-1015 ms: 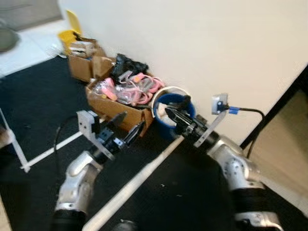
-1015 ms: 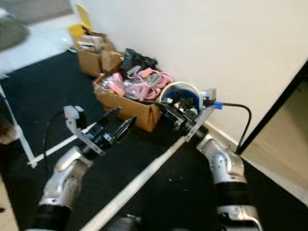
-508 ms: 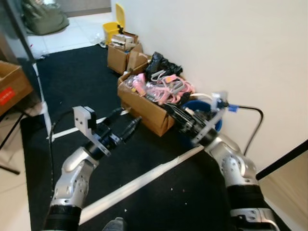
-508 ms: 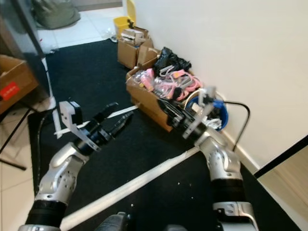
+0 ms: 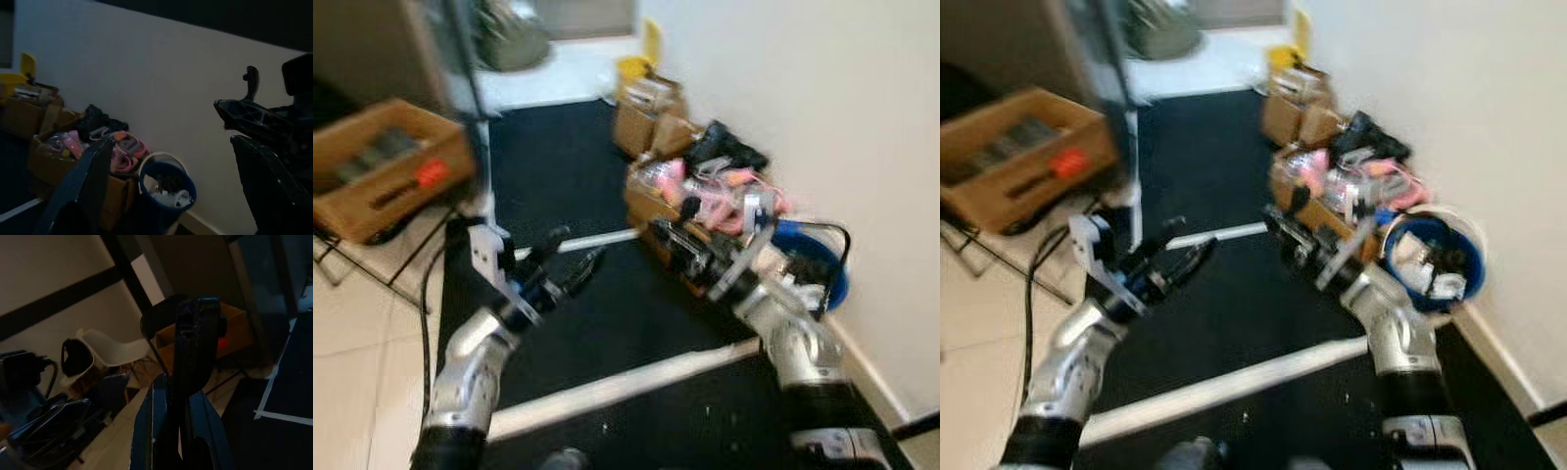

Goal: Picking trash to rubbish bin

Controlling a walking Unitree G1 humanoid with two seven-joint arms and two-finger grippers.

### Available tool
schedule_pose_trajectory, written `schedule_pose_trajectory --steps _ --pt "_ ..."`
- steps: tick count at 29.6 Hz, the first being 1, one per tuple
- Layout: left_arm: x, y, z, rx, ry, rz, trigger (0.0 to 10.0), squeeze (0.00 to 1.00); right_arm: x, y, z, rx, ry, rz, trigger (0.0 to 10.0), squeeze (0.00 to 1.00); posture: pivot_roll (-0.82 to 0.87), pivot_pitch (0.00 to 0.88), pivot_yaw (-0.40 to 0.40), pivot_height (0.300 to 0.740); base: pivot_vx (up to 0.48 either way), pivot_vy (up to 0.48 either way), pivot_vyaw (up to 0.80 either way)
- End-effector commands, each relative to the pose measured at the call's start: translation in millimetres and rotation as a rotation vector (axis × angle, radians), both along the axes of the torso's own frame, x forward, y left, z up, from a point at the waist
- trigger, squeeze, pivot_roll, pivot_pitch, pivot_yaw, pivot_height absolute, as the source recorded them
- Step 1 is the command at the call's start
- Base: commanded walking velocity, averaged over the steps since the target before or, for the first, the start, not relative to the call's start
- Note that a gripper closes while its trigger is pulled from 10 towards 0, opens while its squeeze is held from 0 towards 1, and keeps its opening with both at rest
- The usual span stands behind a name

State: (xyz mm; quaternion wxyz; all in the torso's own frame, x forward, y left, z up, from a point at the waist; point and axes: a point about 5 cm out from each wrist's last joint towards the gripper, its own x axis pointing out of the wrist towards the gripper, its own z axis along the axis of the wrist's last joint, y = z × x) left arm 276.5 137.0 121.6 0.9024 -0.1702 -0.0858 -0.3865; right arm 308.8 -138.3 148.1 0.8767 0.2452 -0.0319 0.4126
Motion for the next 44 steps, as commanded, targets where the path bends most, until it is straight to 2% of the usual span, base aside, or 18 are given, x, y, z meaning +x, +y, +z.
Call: schedule_pose_trajectory --steps 1,37,44 --pt "0.1 1.1 -2.3 0.011 0.01 0.002 10.0 0.0 -0.6 1.6 -2.6 0.0 0.01 0.005 10.0 0.0 0.01 0.0 -0.045 0.74 0.0 0.0 0.73" --pt "0.3 0.4 -0.8 0.01 0.009 0.002 10.0 0.0 0.2 0.8 -0.9 0.015 0.003 -0.004 10.0 0.0 0.01 0.0 -0.046 0.74 0.0 0.0 0.72" --pt "0.4 -0.3 -0.8 -0.015 0.019 -0.021 10.0 0.0 0.7 -0.5 -0.5 0.028 0.008 -0.016 10.0 0.0 0.01 0.0 -0.046 0.74 0.036 0.0 0.15"
